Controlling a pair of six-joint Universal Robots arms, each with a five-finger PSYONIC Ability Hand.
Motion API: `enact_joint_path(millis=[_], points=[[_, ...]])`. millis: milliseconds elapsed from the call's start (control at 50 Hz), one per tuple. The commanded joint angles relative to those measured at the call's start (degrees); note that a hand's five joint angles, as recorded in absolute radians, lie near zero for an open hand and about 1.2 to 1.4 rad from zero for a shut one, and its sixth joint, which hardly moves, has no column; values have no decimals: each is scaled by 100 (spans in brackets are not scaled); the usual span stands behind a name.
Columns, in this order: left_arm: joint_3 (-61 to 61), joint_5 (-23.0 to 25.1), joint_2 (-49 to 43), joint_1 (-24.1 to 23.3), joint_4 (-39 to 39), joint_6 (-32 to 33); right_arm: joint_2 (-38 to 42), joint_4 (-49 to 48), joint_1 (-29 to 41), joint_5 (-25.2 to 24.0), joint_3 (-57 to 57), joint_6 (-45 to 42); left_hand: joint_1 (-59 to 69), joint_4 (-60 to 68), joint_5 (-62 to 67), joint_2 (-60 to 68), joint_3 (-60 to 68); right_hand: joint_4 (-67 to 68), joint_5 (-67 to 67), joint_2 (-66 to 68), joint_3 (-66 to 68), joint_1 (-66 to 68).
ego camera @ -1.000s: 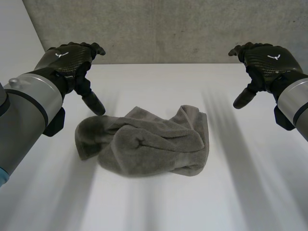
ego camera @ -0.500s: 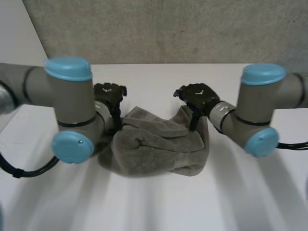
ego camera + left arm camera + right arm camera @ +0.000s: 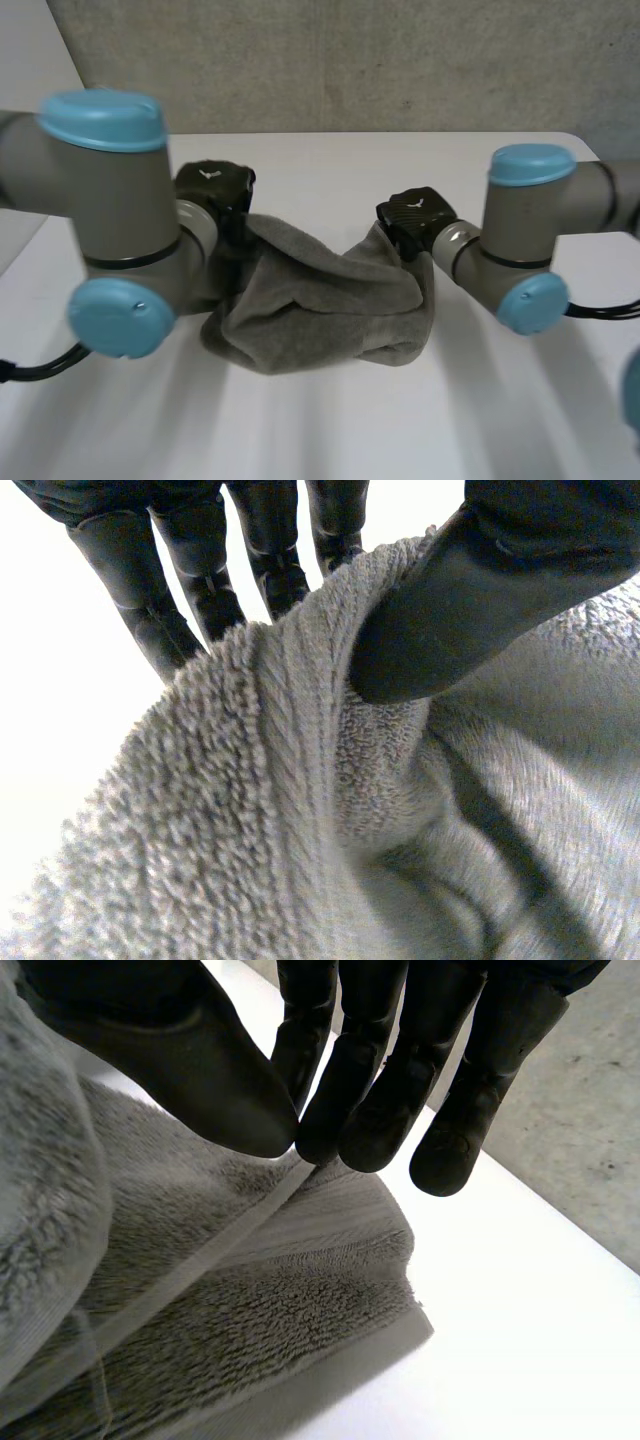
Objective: Fold the towel.
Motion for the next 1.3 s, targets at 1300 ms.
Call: enact_joint_path(millis=[1300], points=[[-1817, -269, 267, -1135, 480, 881, -65, -553, -444, -1711, 1172, -2567, -5266, -5646, -6465, -5511, -5834, -5712, -5778, -5676, -5667, -5704]])
